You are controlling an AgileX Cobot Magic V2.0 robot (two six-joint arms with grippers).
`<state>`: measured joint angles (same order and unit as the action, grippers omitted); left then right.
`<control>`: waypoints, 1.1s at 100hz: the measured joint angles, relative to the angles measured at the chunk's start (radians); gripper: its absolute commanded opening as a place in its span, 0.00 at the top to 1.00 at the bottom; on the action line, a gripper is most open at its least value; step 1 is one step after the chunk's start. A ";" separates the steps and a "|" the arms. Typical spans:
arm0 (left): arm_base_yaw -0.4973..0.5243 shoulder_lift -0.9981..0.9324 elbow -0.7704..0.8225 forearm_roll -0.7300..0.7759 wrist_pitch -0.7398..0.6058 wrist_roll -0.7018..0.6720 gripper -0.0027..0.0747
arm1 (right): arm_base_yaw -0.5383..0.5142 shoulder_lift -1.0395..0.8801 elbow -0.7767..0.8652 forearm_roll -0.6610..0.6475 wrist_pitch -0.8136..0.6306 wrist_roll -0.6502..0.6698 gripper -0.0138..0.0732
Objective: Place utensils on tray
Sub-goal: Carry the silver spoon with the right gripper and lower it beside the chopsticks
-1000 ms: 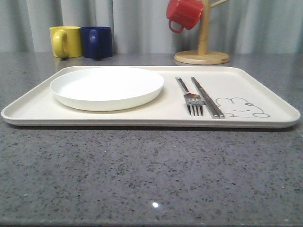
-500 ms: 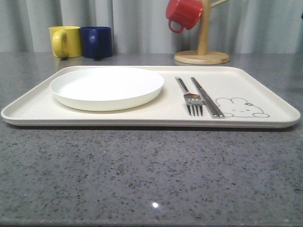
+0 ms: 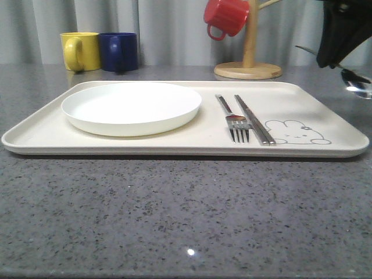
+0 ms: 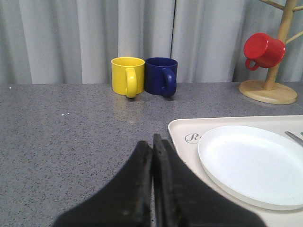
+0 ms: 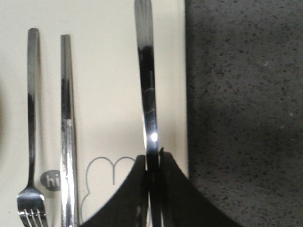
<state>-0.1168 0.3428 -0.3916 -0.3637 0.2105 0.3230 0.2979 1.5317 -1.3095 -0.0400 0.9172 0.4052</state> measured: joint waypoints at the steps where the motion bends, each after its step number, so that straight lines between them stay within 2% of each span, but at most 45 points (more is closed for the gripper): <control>1: 0.000 0.000 0.000 0.000 0.000 0.000 0.99 | 0.004 0.003 0.000 -0.006 -0.002 0.011 0.87; 26: 0.000 0.000 0.000 0.000 0.000 0.000 0.99 | 0.071 0.073 0.000 -0.054 -0.040 0.110 0.87; 72: 0.000 0.000 0.000 0.000 0.000 0.000 0.99 | 0.077 0.174 0.000 -0.032 -0.087 0.123 0.86; 81: 0.000 0.000 0.000 0.000 0.000 0.000 0.99 | 0.077 0.178 0.000 -0.032 -0.090 0.123 0.78; 98: 0.000 0.000 0.000 0.000 0.000 0.000 0.99 | 0.077 0.178 0.000 -0.030 -0.091 0.123 0.56; 110: 0.000 0.000 0.000 0.000 0.000 0.000 0.99 | 0.077 0.178 0.000 -0.030 -0.092 0.123 0.49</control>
<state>-0.1168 0.3428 -0.3916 -0.3637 0.2105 0.3230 0.3746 1.7095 -1.3095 -0.0699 0.8252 0.5278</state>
